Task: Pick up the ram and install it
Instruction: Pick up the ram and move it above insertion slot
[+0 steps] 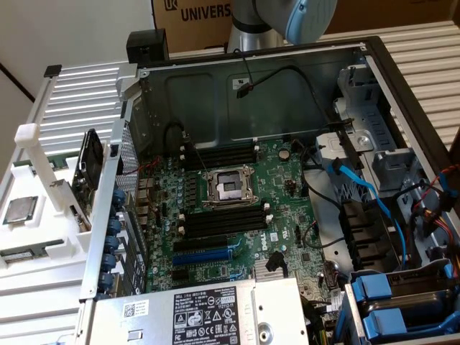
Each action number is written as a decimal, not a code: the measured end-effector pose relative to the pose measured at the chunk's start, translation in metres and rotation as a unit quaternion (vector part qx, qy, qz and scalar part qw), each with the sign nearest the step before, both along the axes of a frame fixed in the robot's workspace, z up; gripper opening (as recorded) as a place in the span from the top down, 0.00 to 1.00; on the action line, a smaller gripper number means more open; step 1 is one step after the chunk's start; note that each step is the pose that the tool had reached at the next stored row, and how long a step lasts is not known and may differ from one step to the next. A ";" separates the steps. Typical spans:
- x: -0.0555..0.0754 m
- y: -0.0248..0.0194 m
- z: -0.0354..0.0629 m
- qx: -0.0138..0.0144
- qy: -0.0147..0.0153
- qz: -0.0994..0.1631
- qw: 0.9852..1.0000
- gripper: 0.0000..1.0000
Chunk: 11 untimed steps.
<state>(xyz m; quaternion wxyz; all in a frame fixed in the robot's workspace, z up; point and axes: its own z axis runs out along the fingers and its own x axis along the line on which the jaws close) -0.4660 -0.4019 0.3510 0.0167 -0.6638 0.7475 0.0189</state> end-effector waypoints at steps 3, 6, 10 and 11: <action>0.000 -0.0041 -0.0031 0.001 0.000 0.007 1.000 0.89; 0.000 -0.0075 -0.0081 0.001 0.000 0.010 1.000 0.89; 0.000 -0.0111 -0.0156 0.001 0.000 0.015 1.000 0.89; 0.000 -0.0116 -0.0175 0.001 0.000 0.017 1.000 0.89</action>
